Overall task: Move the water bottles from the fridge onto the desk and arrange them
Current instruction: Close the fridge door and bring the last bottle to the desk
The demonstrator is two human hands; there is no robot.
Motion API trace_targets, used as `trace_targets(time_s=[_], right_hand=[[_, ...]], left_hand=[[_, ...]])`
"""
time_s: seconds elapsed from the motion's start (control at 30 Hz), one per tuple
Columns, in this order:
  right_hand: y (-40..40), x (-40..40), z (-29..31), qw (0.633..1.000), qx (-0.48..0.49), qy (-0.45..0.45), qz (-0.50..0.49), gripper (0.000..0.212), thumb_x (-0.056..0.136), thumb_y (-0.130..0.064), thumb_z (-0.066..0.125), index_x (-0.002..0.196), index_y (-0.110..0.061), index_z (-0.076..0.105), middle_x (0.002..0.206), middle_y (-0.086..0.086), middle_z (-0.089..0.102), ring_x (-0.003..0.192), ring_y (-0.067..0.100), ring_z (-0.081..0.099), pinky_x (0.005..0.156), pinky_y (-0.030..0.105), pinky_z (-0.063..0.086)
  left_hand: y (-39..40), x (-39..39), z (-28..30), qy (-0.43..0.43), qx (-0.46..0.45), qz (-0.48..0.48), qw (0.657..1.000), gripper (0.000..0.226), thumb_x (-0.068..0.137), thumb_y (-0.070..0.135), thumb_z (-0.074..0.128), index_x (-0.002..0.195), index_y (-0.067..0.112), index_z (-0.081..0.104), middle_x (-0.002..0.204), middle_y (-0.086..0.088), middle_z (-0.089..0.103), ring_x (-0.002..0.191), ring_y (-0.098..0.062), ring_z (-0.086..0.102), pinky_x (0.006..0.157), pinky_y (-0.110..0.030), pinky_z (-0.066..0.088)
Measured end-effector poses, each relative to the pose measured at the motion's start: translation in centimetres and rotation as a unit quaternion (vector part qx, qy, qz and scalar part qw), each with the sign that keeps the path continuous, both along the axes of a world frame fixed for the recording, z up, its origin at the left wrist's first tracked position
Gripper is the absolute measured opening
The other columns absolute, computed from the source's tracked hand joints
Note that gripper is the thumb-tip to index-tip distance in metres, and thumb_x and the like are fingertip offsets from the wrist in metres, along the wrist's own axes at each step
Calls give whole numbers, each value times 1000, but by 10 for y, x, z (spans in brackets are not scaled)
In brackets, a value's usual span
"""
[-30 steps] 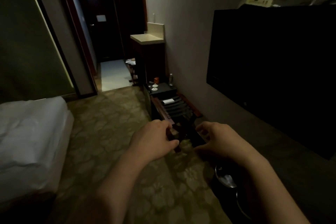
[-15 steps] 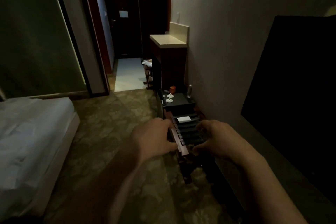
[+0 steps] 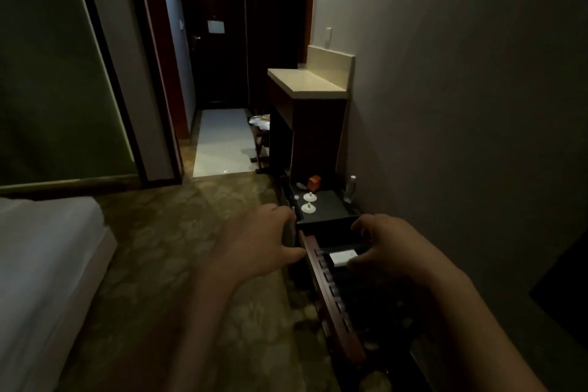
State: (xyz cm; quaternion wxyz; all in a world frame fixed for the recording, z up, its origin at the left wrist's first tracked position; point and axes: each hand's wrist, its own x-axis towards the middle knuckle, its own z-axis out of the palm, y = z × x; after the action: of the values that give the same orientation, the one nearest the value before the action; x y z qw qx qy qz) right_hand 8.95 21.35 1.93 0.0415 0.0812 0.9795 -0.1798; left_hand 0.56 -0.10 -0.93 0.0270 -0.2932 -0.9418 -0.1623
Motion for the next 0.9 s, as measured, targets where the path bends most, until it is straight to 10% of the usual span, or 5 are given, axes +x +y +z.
trace_targets(time_s=[0.9], right_hand=[[219, -550, -40, 973, -13, 0, -230, 63, 69, -43, 81, 126, -29, 56, 118, -4, 58, 105, 15, 56, 88, 28, 48]], left_hand=[[259, -617, 13, 102, -76, -213, 969, 66, 81, 65, 63, 138, 36, 44, 125, 12, 55, 110, -11, 56, 79, -32, 52]])
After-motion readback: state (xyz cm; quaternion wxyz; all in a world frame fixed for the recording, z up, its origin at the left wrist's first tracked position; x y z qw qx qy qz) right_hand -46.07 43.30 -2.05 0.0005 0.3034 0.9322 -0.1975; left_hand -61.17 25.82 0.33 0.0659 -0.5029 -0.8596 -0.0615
